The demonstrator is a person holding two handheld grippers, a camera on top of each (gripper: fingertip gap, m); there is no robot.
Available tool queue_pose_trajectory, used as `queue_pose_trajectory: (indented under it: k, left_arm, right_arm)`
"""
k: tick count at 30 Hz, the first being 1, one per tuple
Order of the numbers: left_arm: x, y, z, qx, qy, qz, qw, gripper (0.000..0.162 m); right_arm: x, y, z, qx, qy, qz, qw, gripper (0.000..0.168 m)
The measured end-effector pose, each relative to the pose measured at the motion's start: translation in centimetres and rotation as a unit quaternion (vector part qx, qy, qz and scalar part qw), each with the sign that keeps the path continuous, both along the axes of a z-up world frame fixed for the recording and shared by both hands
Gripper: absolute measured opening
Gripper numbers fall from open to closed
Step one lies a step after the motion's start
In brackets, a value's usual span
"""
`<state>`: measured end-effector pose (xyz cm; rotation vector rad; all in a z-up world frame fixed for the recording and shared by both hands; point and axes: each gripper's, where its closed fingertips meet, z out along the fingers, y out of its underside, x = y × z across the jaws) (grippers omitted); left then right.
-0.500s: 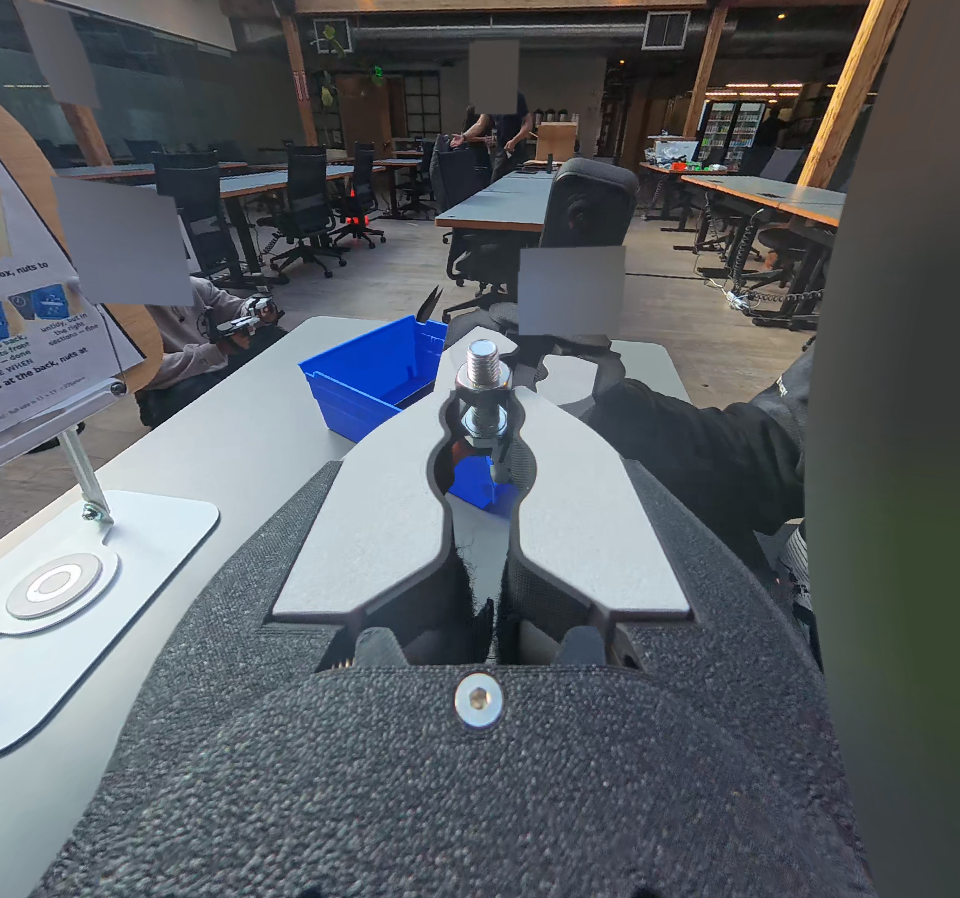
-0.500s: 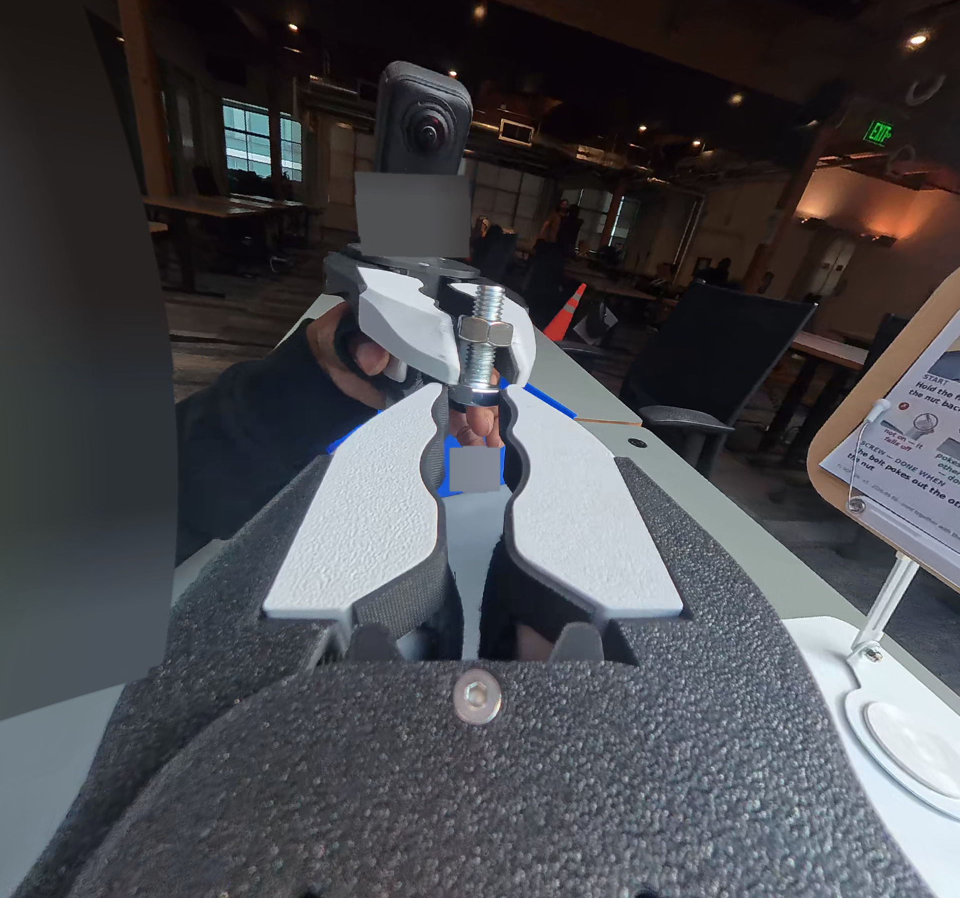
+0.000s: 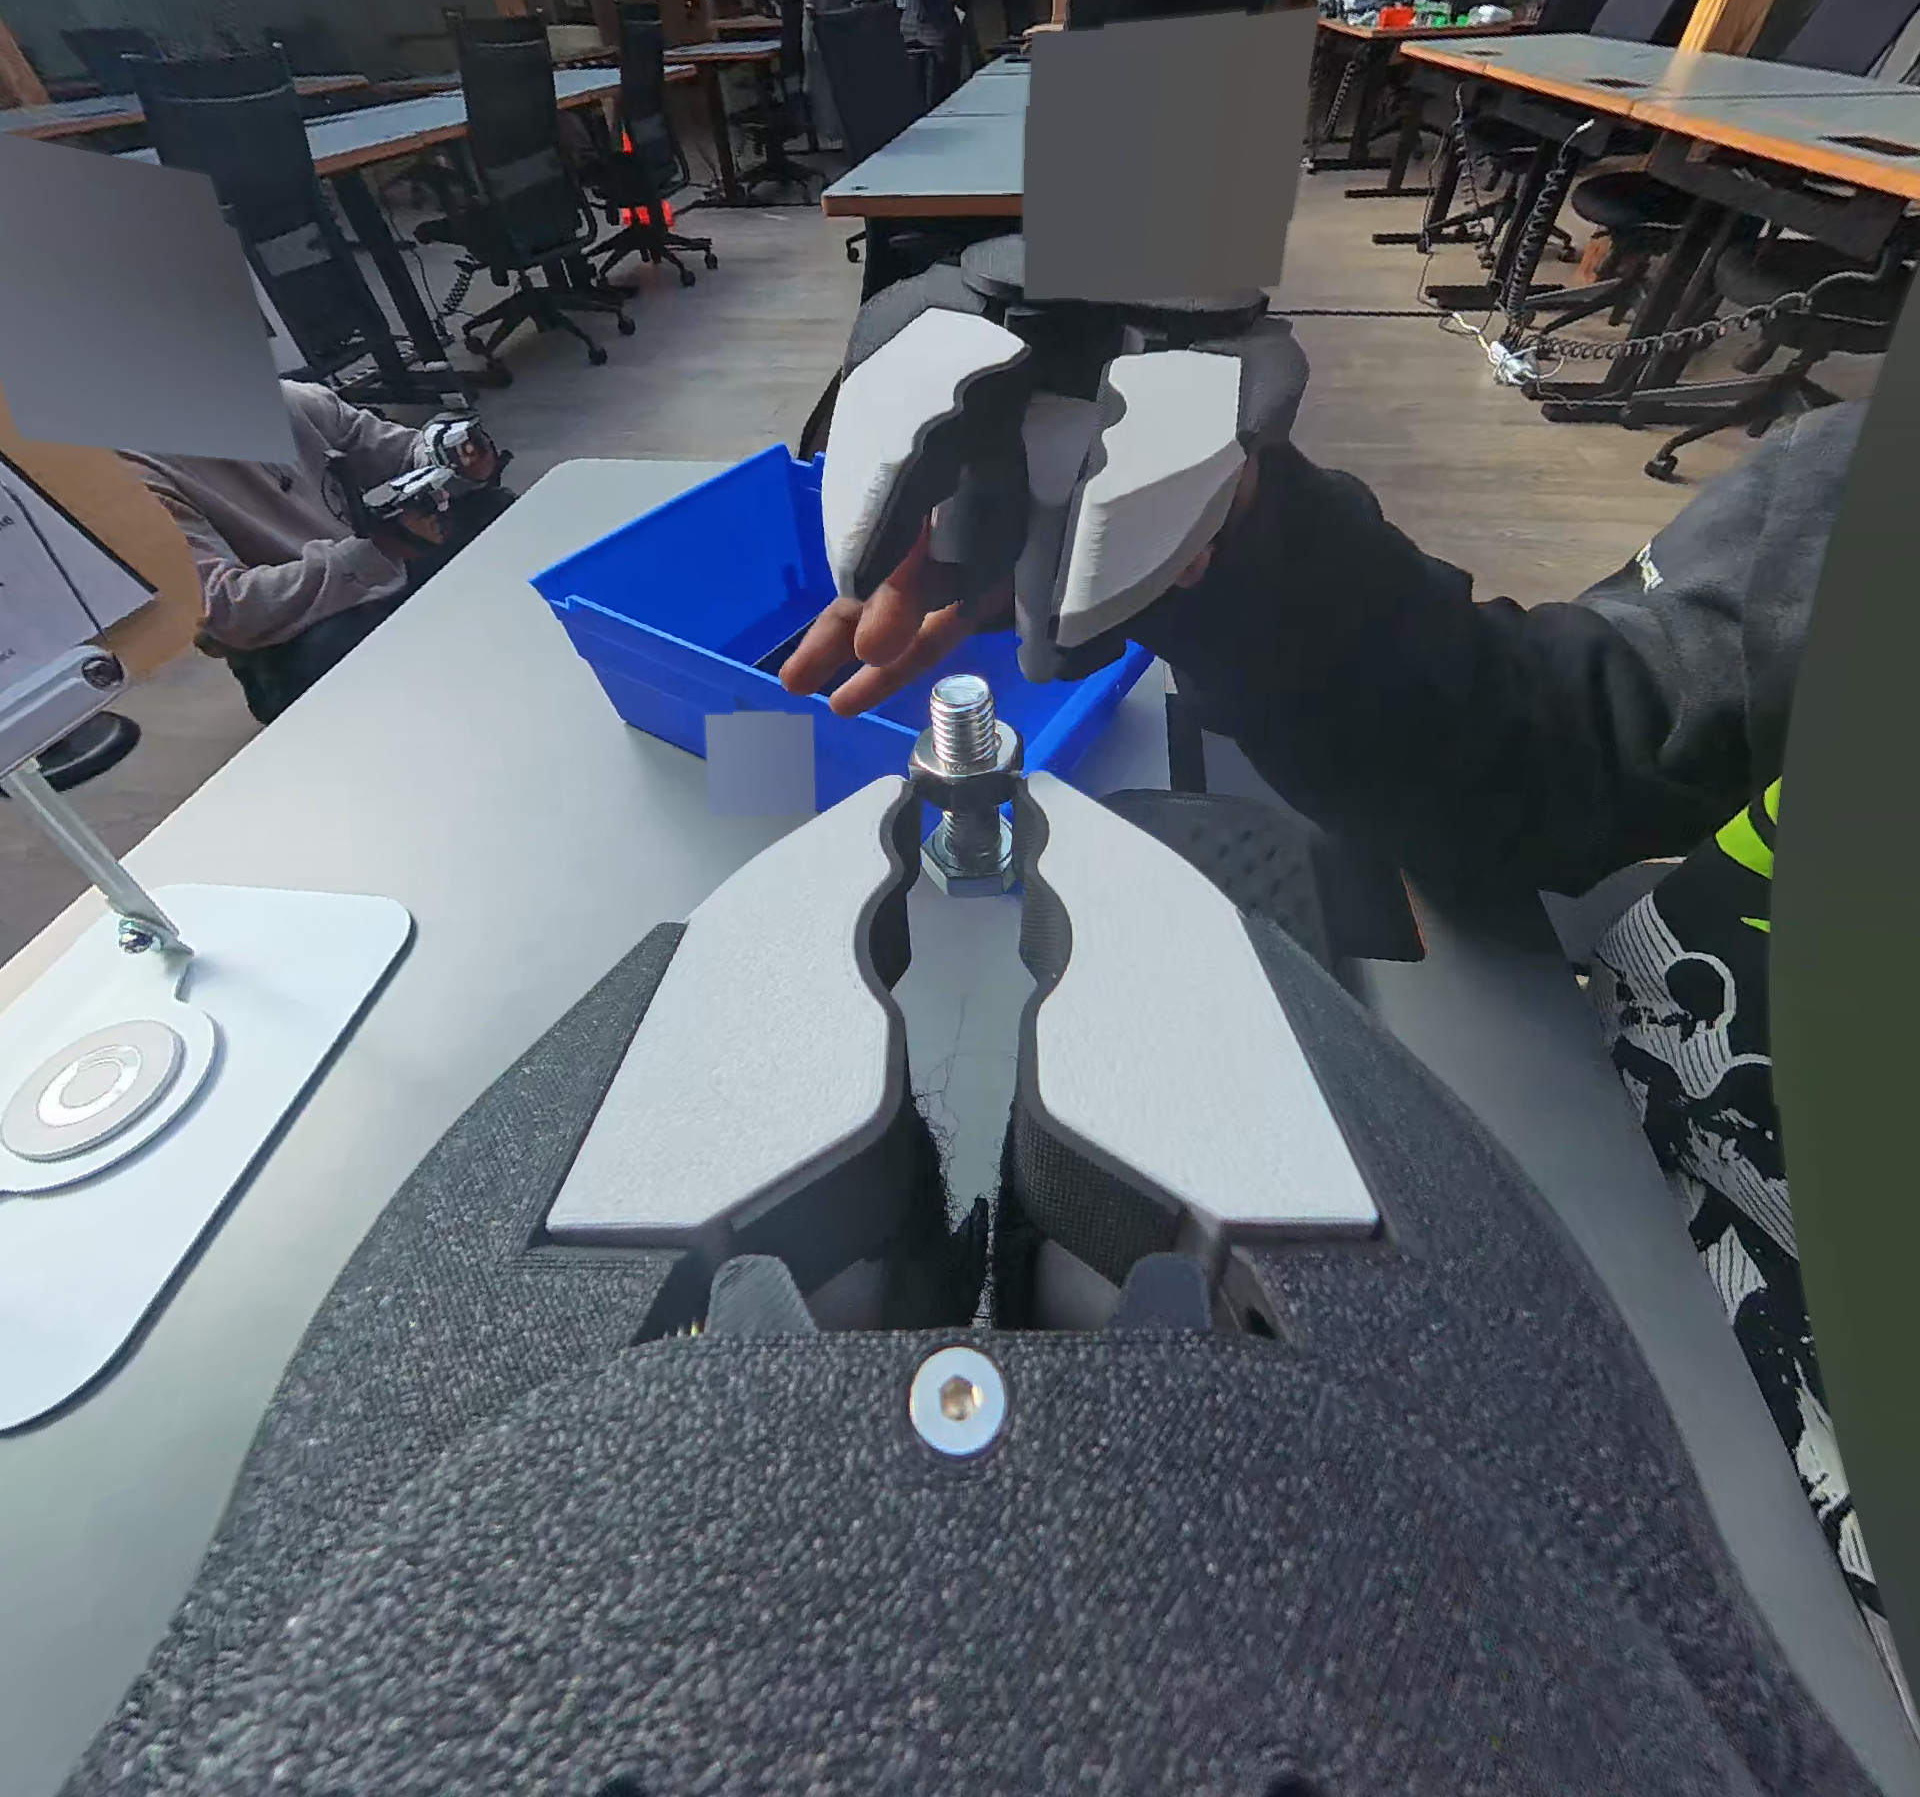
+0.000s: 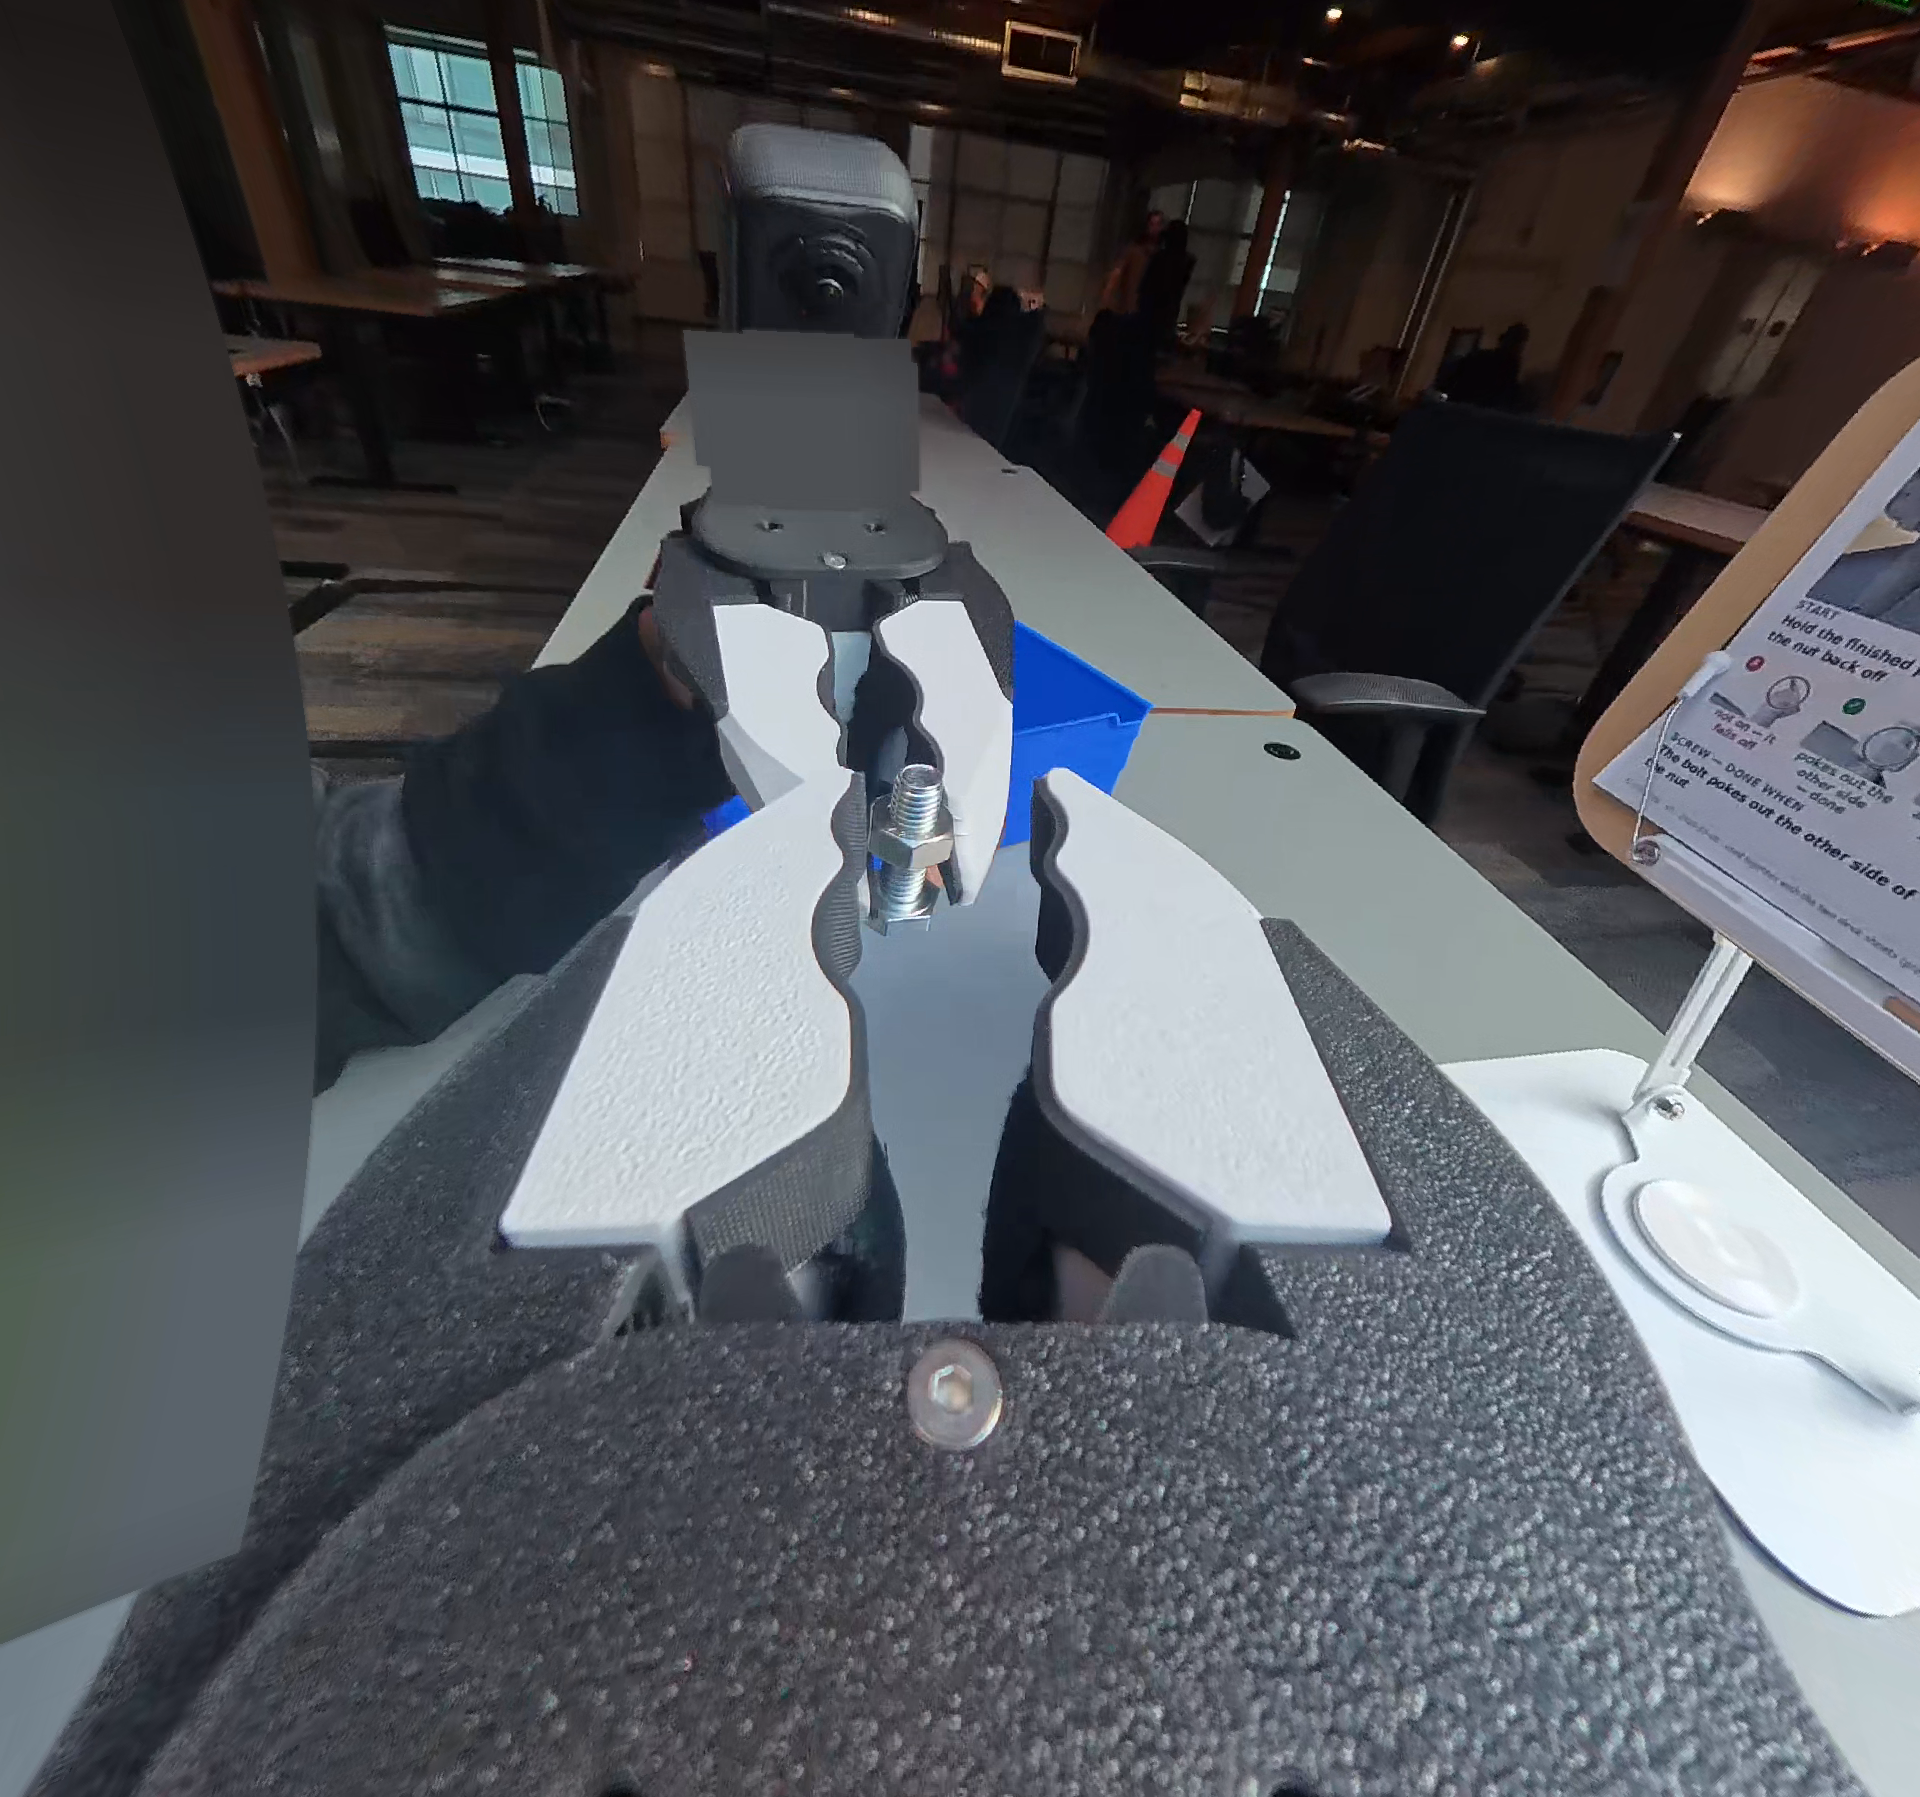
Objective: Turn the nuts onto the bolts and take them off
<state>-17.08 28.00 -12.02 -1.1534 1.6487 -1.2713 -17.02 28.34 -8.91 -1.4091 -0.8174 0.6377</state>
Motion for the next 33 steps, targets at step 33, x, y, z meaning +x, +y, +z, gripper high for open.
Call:
queue_pose_trajectory:
  k: [33]
  left_arm:
    - [4.2, -1.0, -0.8, -0.039, -0.052, -0.001, 0.998, 0.03]
  right_arm:
    - [1.1, 0.4, 0.4, -0.005, 0.012, -0.026, 1.0, 0.008]
